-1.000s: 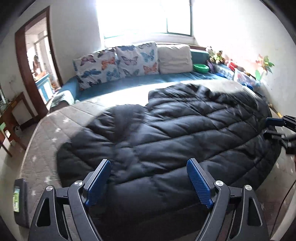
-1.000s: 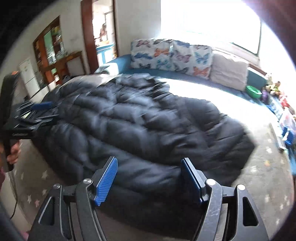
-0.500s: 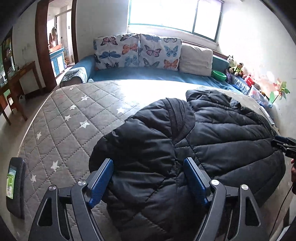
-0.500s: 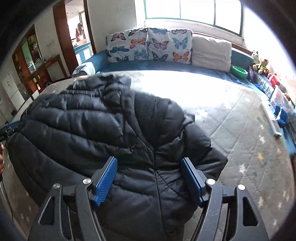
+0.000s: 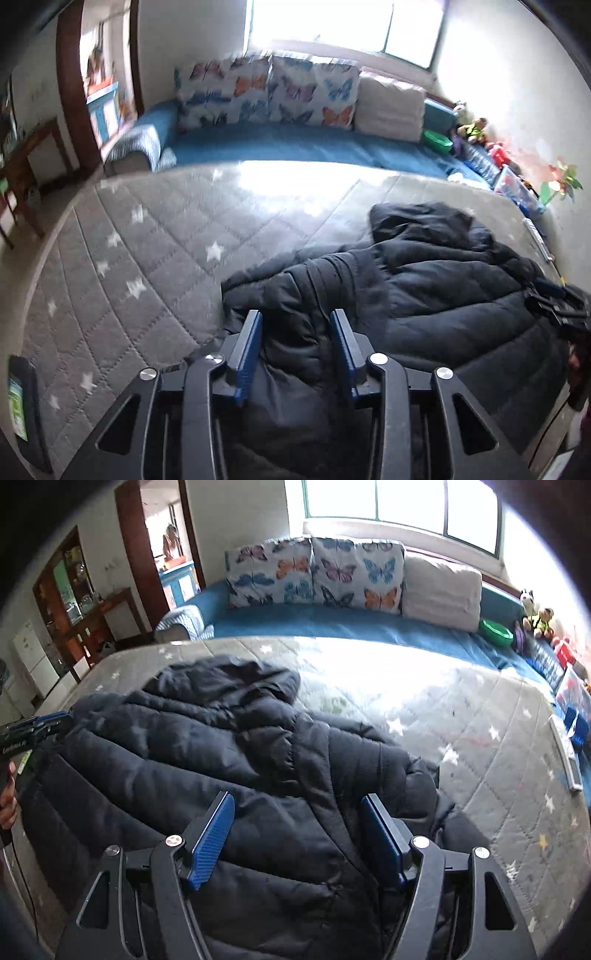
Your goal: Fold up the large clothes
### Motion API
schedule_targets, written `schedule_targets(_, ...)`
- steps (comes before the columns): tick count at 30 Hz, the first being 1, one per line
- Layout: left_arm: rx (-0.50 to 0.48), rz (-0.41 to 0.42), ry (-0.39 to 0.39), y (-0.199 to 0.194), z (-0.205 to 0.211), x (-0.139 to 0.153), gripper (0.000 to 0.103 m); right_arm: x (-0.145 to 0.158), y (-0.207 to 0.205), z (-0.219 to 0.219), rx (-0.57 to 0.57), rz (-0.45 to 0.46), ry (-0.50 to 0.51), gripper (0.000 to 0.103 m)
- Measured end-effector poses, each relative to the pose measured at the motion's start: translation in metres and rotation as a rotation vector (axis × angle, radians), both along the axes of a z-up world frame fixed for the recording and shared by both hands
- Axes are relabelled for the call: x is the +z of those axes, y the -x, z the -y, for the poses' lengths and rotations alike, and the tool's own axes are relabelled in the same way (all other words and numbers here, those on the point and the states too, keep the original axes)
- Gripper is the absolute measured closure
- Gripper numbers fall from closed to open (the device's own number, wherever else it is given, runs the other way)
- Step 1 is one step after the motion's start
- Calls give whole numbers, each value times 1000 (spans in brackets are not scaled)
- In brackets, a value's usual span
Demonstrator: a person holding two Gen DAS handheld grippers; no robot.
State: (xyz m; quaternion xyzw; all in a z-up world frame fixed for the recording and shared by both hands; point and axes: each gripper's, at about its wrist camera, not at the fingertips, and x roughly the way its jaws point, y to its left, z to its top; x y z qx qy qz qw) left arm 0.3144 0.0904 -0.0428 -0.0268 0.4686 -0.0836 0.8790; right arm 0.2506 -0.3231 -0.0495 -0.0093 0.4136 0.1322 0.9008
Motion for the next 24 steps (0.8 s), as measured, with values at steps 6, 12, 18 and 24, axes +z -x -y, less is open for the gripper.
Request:
schedule_targets(6, 21, -1, 29, -1, -1, -6, 60, -3, 0, 7, 4, -20, -20, 26)
schedule_targets(12, 15, 75, -47, 37, 1, 12, 51, 15, 29, 10, -4, 29, -15, 25)
schedule_targets(18, 25, 106, -90, 82, 0, 22, 25, 15, 62, 16, -2, 28, 3, 25)
schedule_targets(24, 41, 110, -92, 121, -10, 24, 20, 14, 81, 26, -17, 33, -26, 25)
